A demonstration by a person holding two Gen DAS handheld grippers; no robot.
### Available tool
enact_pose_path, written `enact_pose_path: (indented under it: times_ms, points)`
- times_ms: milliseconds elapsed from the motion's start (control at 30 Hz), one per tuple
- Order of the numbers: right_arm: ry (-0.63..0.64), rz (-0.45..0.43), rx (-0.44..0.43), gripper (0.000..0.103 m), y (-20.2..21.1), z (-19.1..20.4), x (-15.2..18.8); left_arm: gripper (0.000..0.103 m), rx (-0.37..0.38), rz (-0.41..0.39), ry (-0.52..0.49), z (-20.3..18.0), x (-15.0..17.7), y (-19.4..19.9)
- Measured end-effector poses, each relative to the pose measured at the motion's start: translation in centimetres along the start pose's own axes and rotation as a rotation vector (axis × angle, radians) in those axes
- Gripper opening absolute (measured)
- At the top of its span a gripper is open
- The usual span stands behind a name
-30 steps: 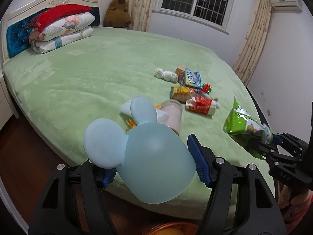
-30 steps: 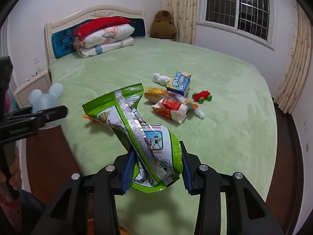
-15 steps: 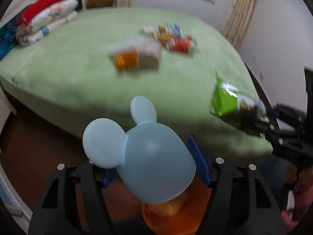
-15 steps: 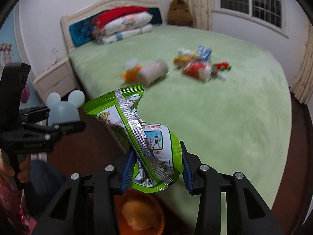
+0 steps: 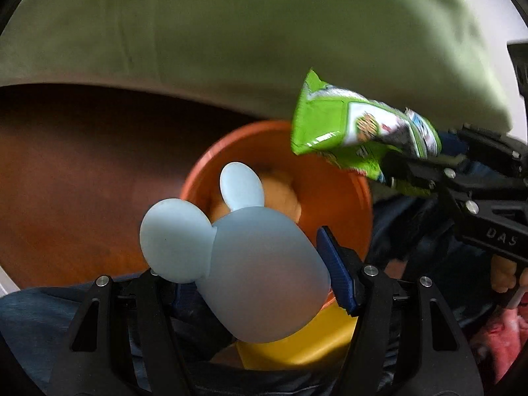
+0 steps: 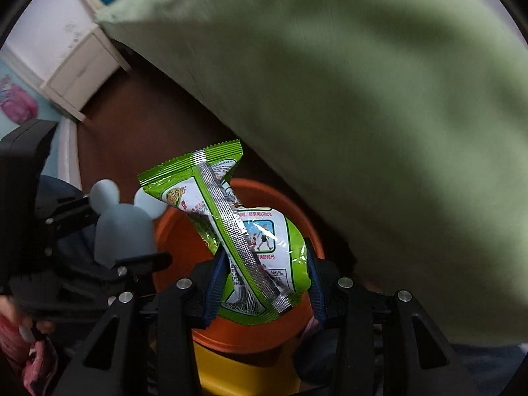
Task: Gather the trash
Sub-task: 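Lower both held items into the orange bucket and open both grippers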
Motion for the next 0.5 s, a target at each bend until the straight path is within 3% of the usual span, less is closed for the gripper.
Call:
enact_pose_path:
  times_ms: [33,133,200,267,500]
  points:
    - [0.015,0.029,0.018,0.043,-1.1,0.2,0.4,0.064,-0.005,0.019,-0.001,0.0,0.2,-0.7]
    - [0.033,0.087,0.04,0.061,-3.1,0.6,1.0,0.065,0.004,0.103,-0.008,0.1,0.5,-2.8]
    - [0.038,0.096,0.058,0.069,-3.7,0.7,1.1,0.069,0.002,0.118,0.004,0.5,0.4,-3.1]
    - [0.034,0.086,0.07,0.07,-3.6,0.6,0.9,0.076,-0.005,0.104,0.03,1.1,-0.1,-2.8]
    - [-0.035,0.061,0.067,0.072,-3.2,-0.6,0.7,0.077,0.014,0.1,0.088,2.2,-0.9,-1.8]
Point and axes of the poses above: each gripper's, at about its wrist camera, not at the fingertips, and y roughly against the way its jaws point, z to its left, x to its underside, the point moved 4 cm from there along -y, roughly the way its jaws point, and after that the axes turned 1 degree about x, right-handed, at the moved point
